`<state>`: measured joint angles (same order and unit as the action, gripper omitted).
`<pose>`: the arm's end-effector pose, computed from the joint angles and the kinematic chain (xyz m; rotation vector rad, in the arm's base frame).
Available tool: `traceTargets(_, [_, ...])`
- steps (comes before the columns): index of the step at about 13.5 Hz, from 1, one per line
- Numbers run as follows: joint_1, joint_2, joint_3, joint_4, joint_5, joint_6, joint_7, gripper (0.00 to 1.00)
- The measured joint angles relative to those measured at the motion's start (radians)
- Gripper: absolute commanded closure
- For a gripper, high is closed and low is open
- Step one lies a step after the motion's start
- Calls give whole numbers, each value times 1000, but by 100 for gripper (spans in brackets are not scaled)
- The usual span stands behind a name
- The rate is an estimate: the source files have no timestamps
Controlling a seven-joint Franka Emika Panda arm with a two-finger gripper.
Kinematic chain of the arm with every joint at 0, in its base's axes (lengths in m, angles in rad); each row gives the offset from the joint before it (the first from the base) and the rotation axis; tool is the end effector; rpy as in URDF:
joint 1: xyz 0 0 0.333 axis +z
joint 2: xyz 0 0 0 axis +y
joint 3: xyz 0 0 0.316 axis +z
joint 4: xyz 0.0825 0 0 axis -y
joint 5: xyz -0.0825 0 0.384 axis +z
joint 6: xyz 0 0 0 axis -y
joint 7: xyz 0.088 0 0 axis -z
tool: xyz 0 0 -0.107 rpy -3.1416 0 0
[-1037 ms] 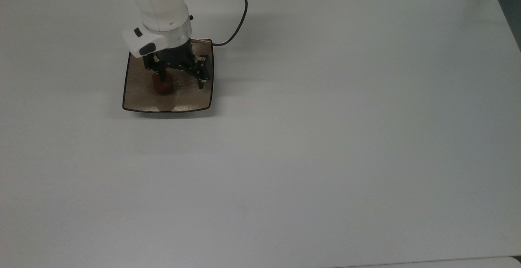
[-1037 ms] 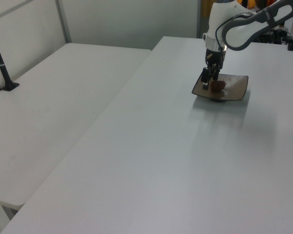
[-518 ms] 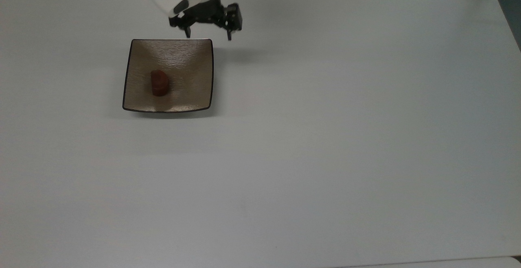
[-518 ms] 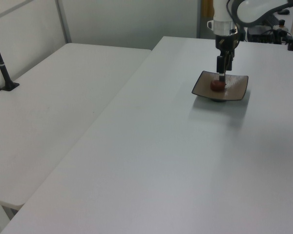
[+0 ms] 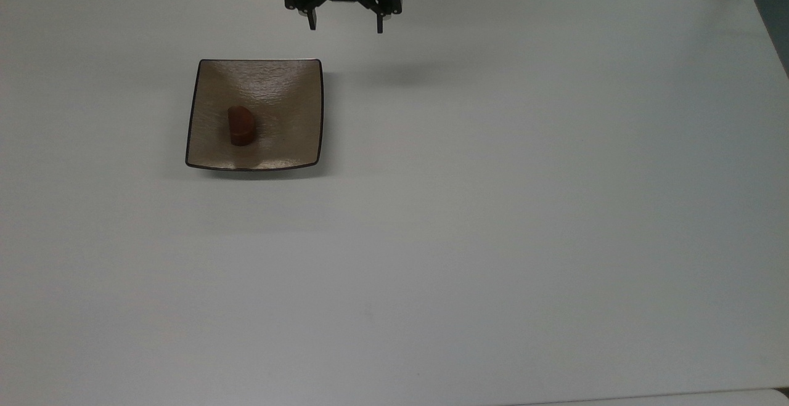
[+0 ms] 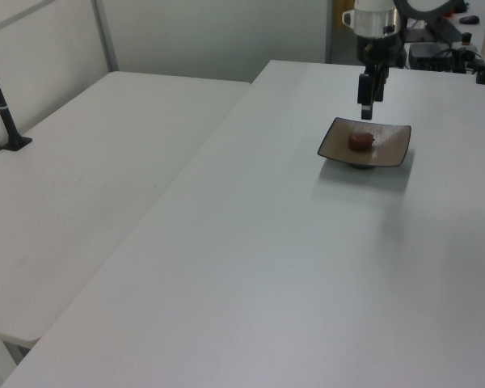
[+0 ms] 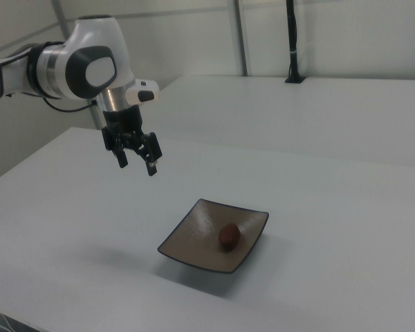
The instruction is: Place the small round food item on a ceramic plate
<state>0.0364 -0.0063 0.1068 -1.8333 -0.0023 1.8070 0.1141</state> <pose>0.5530 0.0797 0.5233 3.1356 0.0465 -0.0306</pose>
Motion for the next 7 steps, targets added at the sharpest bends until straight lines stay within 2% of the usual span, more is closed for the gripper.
traceTargets(7, [-2,0,0,27,0,0,19,0])
